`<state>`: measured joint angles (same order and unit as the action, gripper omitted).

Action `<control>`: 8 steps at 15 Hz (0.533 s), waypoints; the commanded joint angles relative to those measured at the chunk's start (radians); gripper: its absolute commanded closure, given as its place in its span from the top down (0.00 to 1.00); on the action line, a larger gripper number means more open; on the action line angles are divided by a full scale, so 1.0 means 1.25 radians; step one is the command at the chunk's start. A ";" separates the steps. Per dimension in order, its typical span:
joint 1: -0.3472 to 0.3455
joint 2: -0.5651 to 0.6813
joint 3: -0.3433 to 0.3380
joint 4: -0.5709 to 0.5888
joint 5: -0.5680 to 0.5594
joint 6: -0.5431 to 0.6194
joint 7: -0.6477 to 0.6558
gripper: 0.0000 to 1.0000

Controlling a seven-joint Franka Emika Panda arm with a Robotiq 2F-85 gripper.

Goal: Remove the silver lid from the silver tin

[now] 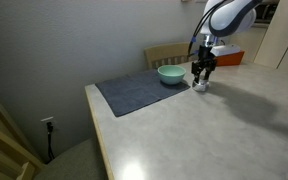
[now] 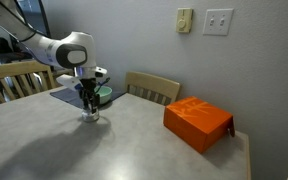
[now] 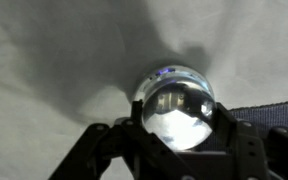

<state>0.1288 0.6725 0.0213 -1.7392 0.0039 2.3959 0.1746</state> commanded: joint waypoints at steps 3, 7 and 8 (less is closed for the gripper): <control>0.039 -0.062 -0.034 -0.042 -0.036 -0.015 0.078 0.44; 0.041 -0.132 -0.051 -0.085 -0.054 0.004 0.120 0.44; 0.034 -0.153 -0.054 -0.101 -0.049 0.013 0.125 0.44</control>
<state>0.1775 0.5822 -0.0254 -1.7723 -0.0487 2.3940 0.3043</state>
